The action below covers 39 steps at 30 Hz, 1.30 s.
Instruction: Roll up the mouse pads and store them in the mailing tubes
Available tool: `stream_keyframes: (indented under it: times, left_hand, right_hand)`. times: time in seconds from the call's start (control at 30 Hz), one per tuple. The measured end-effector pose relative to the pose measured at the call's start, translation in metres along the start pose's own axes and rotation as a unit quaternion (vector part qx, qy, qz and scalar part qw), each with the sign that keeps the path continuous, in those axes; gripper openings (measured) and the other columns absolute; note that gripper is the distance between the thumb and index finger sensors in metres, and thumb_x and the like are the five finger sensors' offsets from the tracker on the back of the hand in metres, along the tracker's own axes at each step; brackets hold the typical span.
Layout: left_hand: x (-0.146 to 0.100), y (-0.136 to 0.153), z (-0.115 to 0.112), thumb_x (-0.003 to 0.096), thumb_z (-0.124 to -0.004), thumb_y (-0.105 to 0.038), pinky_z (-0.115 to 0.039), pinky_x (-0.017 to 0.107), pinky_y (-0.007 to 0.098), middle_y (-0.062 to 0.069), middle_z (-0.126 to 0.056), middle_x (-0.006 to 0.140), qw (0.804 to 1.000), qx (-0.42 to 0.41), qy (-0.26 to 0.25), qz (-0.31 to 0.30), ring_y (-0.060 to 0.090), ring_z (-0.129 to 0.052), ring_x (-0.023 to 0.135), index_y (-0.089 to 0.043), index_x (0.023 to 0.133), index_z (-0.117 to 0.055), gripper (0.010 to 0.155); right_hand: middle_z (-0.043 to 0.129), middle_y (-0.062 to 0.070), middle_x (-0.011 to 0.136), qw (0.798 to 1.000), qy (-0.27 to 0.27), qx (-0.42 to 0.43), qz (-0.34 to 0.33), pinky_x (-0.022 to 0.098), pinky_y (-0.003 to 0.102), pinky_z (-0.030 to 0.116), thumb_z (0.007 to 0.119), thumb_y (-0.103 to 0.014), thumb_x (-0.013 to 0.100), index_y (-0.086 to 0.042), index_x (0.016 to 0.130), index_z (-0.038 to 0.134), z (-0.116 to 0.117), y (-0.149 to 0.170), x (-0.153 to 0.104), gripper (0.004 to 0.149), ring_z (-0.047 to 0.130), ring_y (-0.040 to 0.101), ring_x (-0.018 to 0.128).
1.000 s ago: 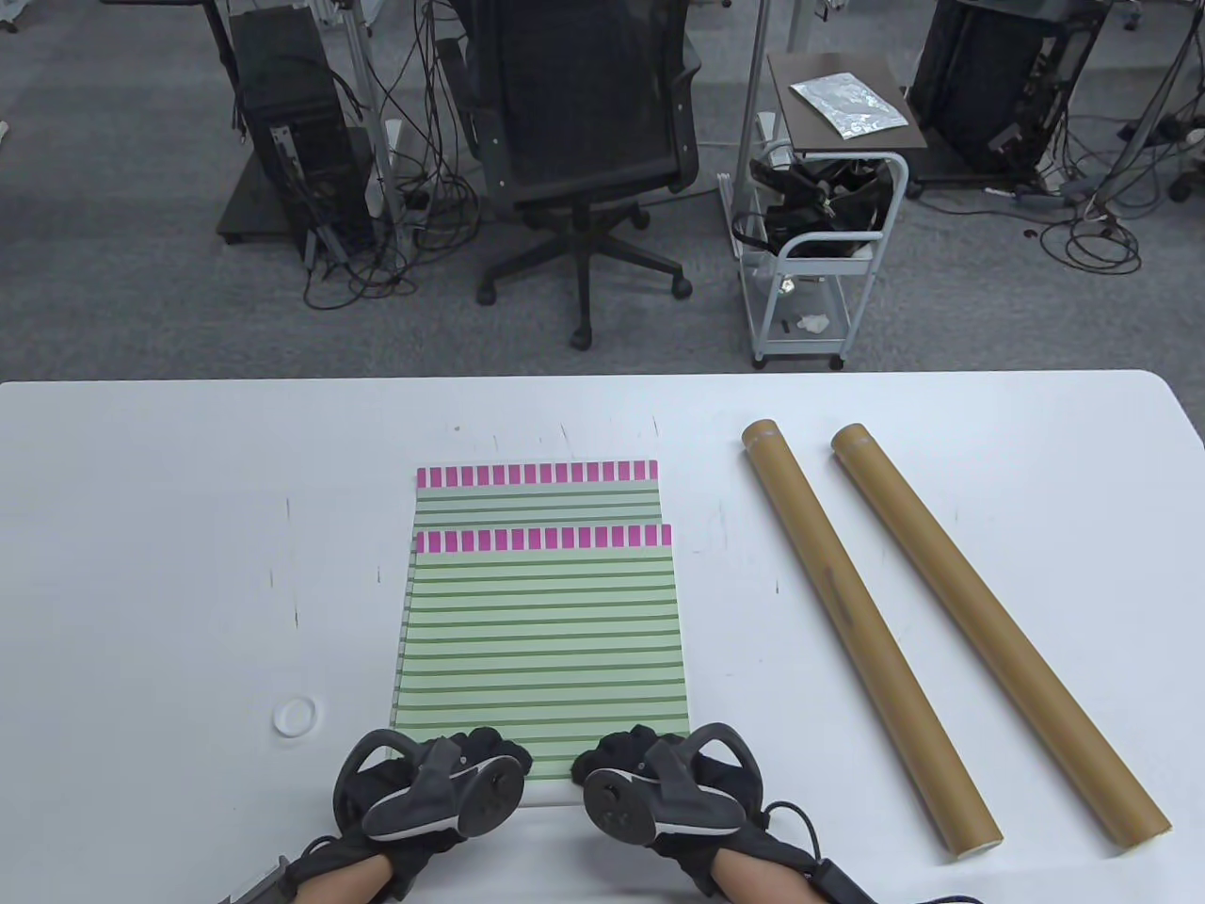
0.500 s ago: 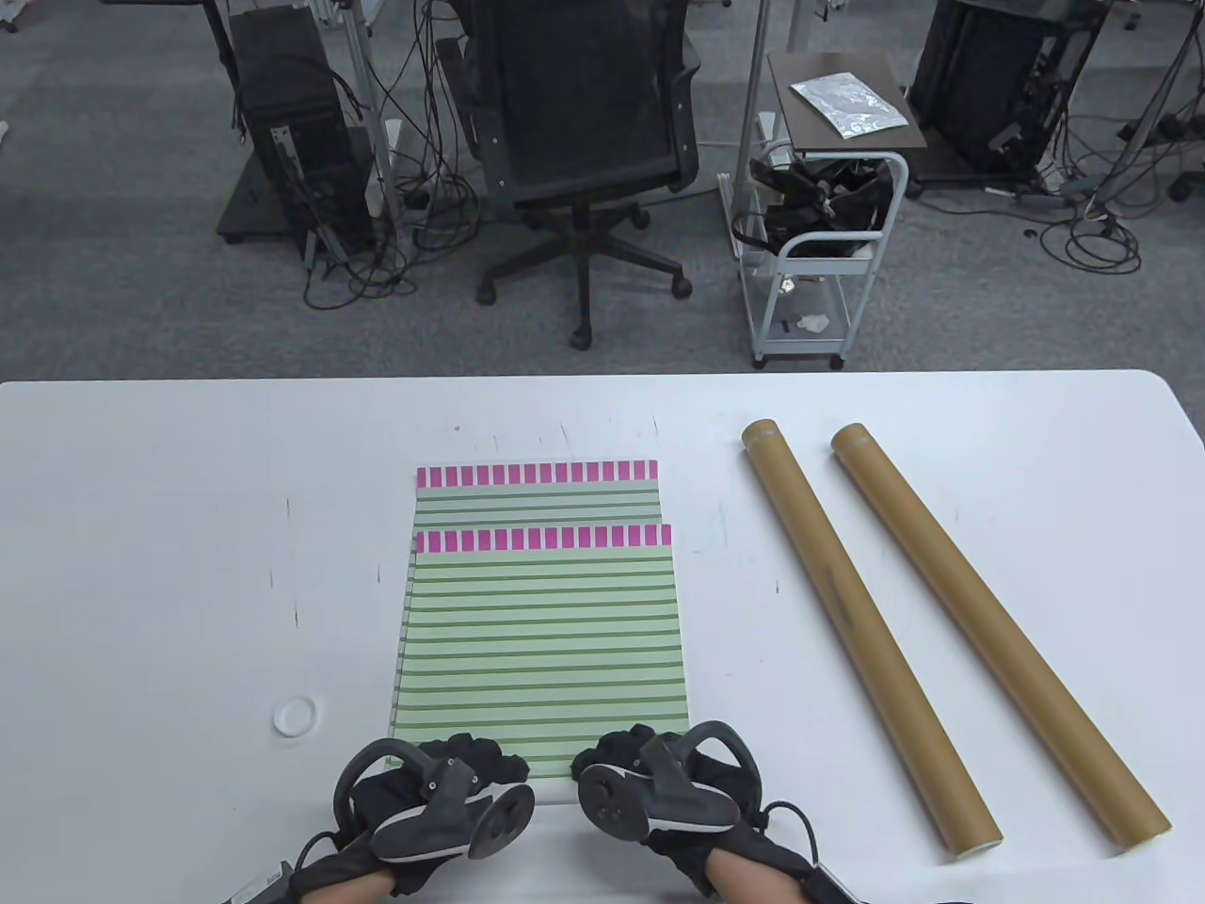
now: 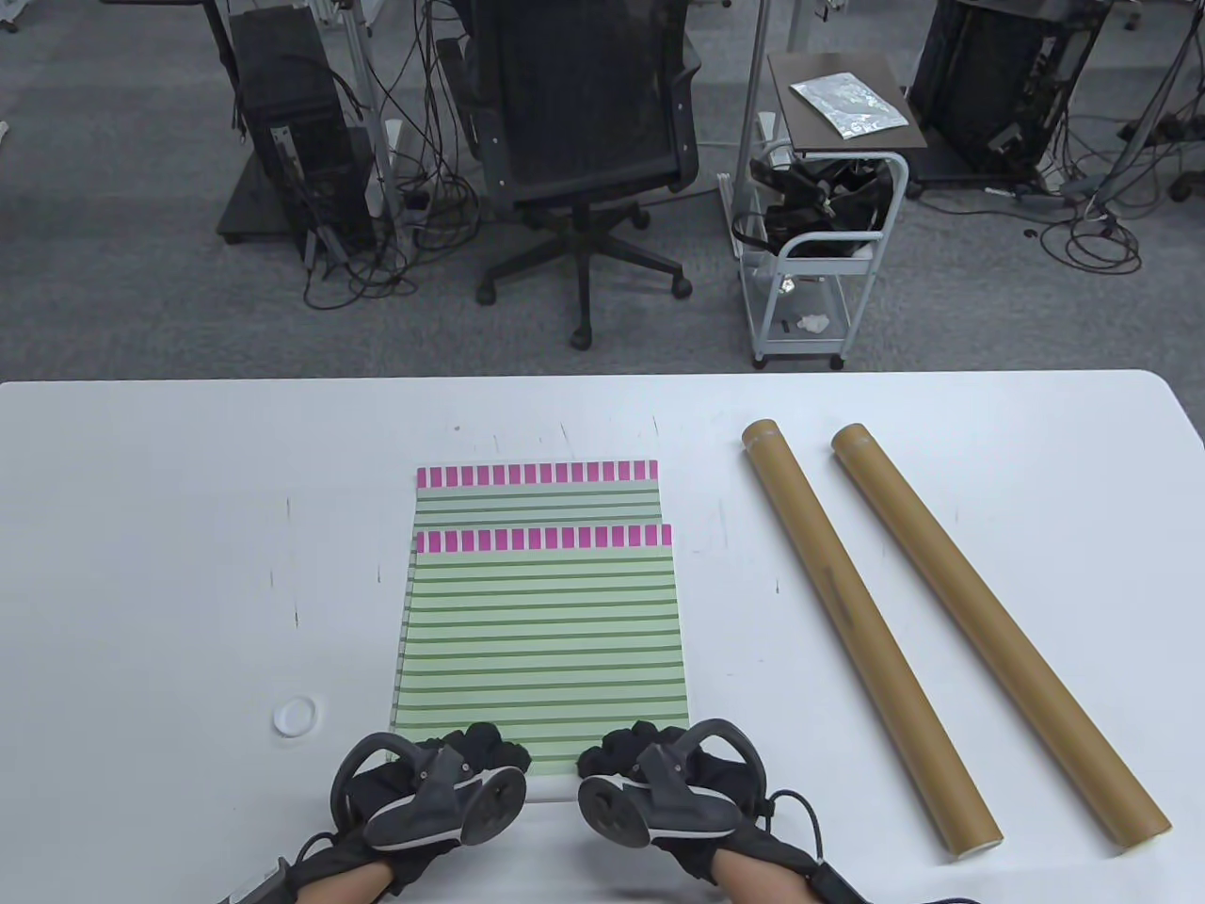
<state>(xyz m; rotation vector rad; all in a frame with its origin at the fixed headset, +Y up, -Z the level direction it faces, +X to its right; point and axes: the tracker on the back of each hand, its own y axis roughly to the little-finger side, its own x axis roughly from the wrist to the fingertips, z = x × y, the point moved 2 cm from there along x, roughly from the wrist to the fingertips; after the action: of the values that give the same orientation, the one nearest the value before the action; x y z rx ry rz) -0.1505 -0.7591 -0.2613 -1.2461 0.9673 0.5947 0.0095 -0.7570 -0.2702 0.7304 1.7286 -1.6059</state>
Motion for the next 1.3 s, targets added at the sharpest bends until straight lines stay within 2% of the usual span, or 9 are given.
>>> stream_keyframes:
  times: [0.2,0.3,0.43,0.73,0.8,0.87,0.97,1.13,1.3]
  left_hand:
    - [-0.002,-0.011,0.003,0.0378,-0.081,-0.048,-0.088,0.050,0.025,-0.009,-0.087,0.083,0.999,0.048,-0.025,-0.005,0.016,-0.097,0.069,-0.036,0.087,-0.074,0.051]
    - [0.000,-0.006,0.003,0.0378,-0.081,-0.047,-0.088,0.050,0.024,-0.010,-0.089,0.082,1.000,0.016,-0.018,0.006,0.015,-0.098,0.068,-0.037,0.085,-0.077,0.049]
    - [0.002,-0.003,0.001,0.0406,-0.078,-0.046,-0.087,0.051,0.025,-0.010,-0.090,0.084,1.000,0.006,-0.010,0.012,0.015,-0.097,0.071,-0.037,0.087,-0.077,0.047]
    - [0.006,0.005,-0.002,0.0432,-0.070,-0.043,-0.087,0.051,0.024,-0.010,-0.089,0.086,0.999,-0.008,0.002,0.032,0.015,-0.097,0.074,-0.039,0.089,-0.073,0.046]
    - [0.004,0.003,-0.002,0.0436,-0.071,-0.043,-0.089,0.050,0.023,-0.008,-0.079,0.095,1.000,0.004,-0.005,0.028,0.016,-0.098,0.074,-0.043,0.093,-0.060,0.051]
    - [0.003,0.002,-0.002,0.0441,-0.071,-0.041,-0.089,0.050,0.024,-0.006,-0.070,0.100,1.000,0.008,-0.008,0.024,0.017,-0.098,0.075,-0.045,0.092,-0.059,0.049]
    - [0.002,0.001,0.000,0.0448,-0.072,-0.038,-0.089,0.053,0.026,-0.010,-0.083,0.091,1.000,0.006,-0.014,0.020,0.017,-0.098,0.077,-0.043,0.089,-0.069,0.044]
    - [0.000,-0.008,0.006,0.0416,-0.077,-0.043,-0.085,0.060,0.030,-0.012,-0.089,0.083,0.996,0.081,-0.040,0.025,0.014,-0.096,0.076,-0.042,0.086,-0.076,0.044]
    - [0.002,-0.002,0.004,0.0416,-0.076,-0.043,-0.085,0.058,0.029,-0.011,-0.090,0.081,0.998,0.041,-0.027,0.037,0.013,-0.097,0.072,-0.042,0.085,-0.076,0.043]
  right_hand:
    - [0.085,0.000,0.085,1.000,-0.007,0.020,0.012,0.054,0.038,0.078,0.075,-0.032,0.047,-0.028,0.089,0.076,0.001,0.004,0.002,0.042,0.089,0.023,0.067]
    - [0.084,0.001,0.086,0.999,-0.009,0.034,0.012,0.055,0.038,0.078,0.075,-0.033,0.047,-0.027,0.090,0.075,0.000,0.008,0.001,0.044,0.088,0.023,0.069]
    - [0.082,-0.002,0.086,0.997,0.055,-0.049,0.013,0.058,0.036,0.076,0.074,-0.039,0.046,-0.030,0.090,0.074,-0.011,0.008,-0.009,0.045,0.086,0.020,0.070]
    - [0.082,0.000,0.086,1.000,0.003,-0.021,0.017,0.057,0.038,0.077,0.076,-0.035,0.045,-0.028,0.090,0.073,0.002,0.012,-0.002,0.045,0.087,0.021,0.069]
    - [0.082,0.001,0.088,1.000,-0.005,-0.007,0.022,0.057,0.038,0.077,0.074,-0.034,0.047,-0.028,0.091,0.072,0.003,0.014,-0.001,0.045,0.087,0.022,0.070]
    - [0.081,0.001,0.088,1.000,-0.008,-0.002,0.028,0.057,0.039,0.077,0.072,-0.033,0.047,-0.028,0.092,0.072,0.005,0.015,0.000,0.045,0.086,0.023,0.070]
    - [0.081,0.000,0.089,0.999,-0.011,0.003,0.033,0.058,0.039,0.076,0.071,-0.033,0.048,-0.029,0.092,0.071,0.005,0.016,0.000,0.044,0.086,0.023,0.071]
    - [0.080,0.000,0.090,0.999,-0.019,0.010,0.043,0.058,0.039,0.076,0.066,-0.031,0.049,-0.029,0.094,0.069,0.006,0.019,0.000,0.045,0.086,0.024,0.071]
    - [0.078,0.000,0.092,0.999,-0.011,0.003,0.039,0.059,0.041,0.075,0.064,-0.030,0.050,-0.029,0.095,0.067,0.003,0.018,-0.003,0.045,0.085,0.024,0.074]
